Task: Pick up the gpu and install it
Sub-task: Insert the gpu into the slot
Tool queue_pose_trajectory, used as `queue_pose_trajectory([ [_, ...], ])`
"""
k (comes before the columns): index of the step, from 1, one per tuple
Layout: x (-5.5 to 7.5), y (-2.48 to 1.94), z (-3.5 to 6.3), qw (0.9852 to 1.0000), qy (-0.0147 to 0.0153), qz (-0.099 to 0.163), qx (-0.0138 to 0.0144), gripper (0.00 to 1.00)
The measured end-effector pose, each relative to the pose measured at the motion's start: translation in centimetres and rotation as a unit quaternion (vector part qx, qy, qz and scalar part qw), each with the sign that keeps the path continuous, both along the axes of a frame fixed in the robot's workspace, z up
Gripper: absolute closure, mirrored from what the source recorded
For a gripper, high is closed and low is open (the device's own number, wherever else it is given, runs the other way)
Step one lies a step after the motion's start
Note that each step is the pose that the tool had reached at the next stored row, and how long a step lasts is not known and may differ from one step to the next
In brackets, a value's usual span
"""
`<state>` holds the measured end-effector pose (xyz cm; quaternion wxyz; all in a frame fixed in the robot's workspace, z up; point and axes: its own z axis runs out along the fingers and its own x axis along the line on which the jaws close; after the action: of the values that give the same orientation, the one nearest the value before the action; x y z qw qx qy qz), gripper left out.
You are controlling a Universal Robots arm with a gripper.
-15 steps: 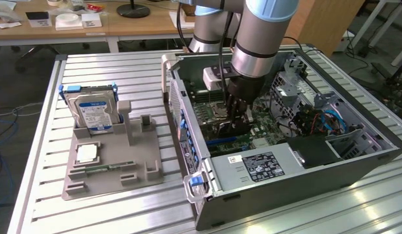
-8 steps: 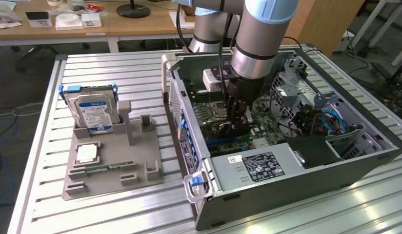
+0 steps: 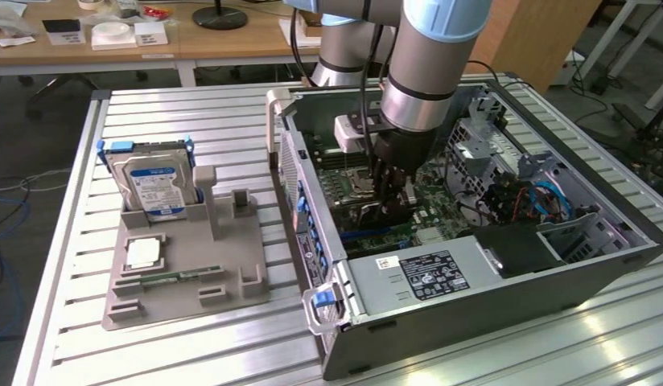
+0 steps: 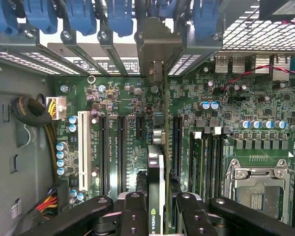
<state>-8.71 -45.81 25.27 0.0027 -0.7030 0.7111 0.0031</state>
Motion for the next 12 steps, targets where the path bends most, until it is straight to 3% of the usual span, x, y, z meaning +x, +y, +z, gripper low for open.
queue_pose_trajectory([
  [12,0.0,0.0,-0.2,1.0,0.0,0.0,0.0,0.73],
])
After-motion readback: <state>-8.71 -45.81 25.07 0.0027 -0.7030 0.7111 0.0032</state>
